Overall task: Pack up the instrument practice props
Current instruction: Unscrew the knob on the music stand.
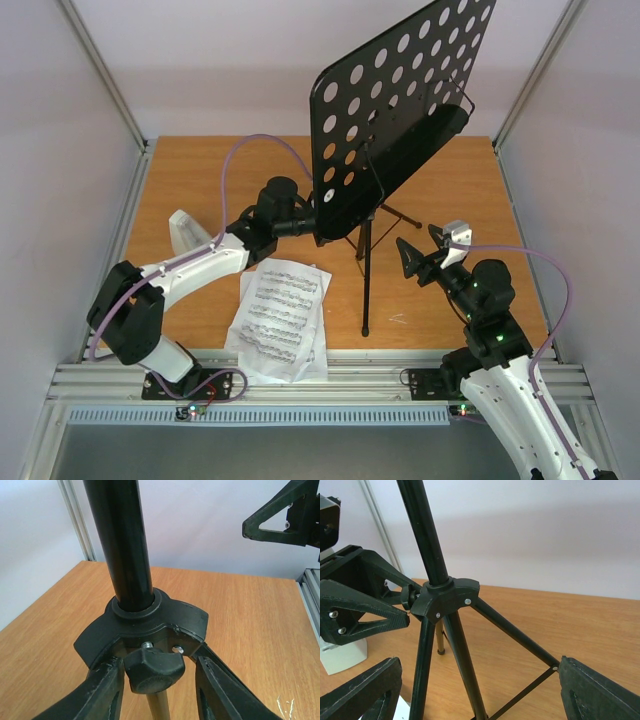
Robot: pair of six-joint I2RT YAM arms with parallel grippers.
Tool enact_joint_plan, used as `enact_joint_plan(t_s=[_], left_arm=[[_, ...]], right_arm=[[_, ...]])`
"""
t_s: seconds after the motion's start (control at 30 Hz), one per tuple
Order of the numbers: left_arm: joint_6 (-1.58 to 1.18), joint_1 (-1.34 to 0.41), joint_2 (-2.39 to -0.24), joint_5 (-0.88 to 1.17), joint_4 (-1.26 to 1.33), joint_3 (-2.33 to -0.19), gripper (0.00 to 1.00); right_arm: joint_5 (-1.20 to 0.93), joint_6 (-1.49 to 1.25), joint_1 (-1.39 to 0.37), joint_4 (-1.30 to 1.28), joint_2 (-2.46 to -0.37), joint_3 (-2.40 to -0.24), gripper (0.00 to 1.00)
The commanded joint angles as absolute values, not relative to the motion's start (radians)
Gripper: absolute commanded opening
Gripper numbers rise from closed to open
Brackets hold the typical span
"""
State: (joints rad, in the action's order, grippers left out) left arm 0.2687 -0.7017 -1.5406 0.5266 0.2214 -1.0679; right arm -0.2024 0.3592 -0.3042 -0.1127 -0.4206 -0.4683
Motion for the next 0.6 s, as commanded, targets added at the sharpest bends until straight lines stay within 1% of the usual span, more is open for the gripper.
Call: enact_joint_plan(t_s=[0.0,0.2,0.5,0.57], left_arm=[[0.257,-0.704,-1.549,0.517,0.277,-1.097,0.45],[0.243,-0.703,-1.549,0.511,0.295,-1.093,0.51],[0.220,-0.704,-1.536,0.494,0.349,-1.075,0.53],[0.219,-0.704,-1.538,0.494,0.350,-1.076,0.51]], right_arm=[[-0.202,0.353,-0.310,-0.097,-0.417,-0.462,0.86],[-0.202,0.353,-0.310,-0.097,-0.418,-0.462,0.86],[-0.204,0.352,-0.310,-0.097,-0.419,-0.462,0.87],[-0.204,0.352,-0.310,-0.096,-0.419,-0.462,0.86]])
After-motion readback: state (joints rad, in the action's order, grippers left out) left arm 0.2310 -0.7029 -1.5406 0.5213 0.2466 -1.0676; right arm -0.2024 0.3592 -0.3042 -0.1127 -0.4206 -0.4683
